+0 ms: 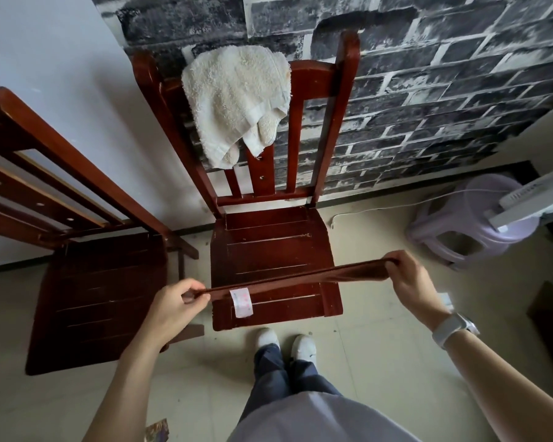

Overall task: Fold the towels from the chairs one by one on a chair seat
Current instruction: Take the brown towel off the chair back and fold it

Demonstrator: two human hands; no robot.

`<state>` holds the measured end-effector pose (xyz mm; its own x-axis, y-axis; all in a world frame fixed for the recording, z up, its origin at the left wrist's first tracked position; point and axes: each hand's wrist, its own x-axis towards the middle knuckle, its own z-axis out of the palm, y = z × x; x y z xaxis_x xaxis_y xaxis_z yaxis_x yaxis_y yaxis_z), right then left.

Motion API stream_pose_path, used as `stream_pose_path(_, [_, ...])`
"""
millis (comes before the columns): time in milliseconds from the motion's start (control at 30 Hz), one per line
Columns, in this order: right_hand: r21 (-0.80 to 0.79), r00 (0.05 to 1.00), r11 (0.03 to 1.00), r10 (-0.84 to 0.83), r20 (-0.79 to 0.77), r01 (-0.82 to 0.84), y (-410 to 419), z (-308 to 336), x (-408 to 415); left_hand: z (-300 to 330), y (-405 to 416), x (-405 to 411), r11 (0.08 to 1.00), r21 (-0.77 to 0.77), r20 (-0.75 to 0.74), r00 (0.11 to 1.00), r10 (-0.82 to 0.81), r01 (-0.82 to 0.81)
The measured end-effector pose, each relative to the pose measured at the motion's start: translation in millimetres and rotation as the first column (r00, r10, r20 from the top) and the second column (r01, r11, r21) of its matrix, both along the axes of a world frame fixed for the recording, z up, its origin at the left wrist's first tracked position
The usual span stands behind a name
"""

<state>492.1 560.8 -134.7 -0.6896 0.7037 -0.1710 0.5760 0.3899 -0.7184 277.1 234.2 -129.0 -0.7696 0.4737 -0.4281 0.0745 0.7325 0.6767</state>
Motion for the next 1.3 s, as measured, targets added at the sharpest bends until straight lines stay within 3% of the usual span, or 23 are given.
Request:
stream_pose_path(167, [0.048,1.0,0.999,-0.01,-0.005,0.01,-18.0,-5.6,4.0,-4.5,-5.1,13.9,0.962,0.172,0.002,0.976,0.217,-0.214])
stream_pose_path(300, [0.083,0.999,0.996,-0.039,-0.015,0.04,-19.5,-13.4,-9.2,-20.2,-2.3,8.0,0.944,0.194,-0.078,0.955,0.287,-0.268])
stream_pose_path(433, [0.098,0.999,0.995,-0.033,0.035,0.03,-11.1,-33.5,-29.7,-46.1,6.1,-11.3,0.954,0.165,-0.189,0.942,0.278,-0.248])
stream_pose_path(633, [0.113,0.971,0.993,-0.011,0.239,-0.017,16.0,-91.1,-83.3,-103.4,33.7,-66.6,0.981,0.077,-0.281,0.94,0.194,-0.18])
stream_pose_path(833, [0.2,0.956,0.978,-0.002,0.292,-0.059,46.3,-151.7,-143.8,-180.0,60.9,-127.7,0.987,-0.032,-0.335,0.932,0.138,-0.157])
stream_pose_path(1100, [0.319,0.968,0.945,-0.012,0.251,-0.071,70.6,-193.4,-179.8,-221.7,89.0,-169.5,0.993,-0.01,-0.395,0.912,0.107,-0.121])
stream_pose_path(1167, [0.341,0.974,0.938,-0.02,0.224,-0.06,72.1,-194.0,-184.2,-222.2,91.0,-176.4,0.992,0.032,-0.387,0.913,0.127,-0.124])
stream_pose_path(1300, [0.357,0.988,0.934,-0.068,0.139,0.015,73.0,-190.5,-190.3,-219.4,97.9,-182.8,0.962,0.166,-0.218,0.943,0.252,-0.218])
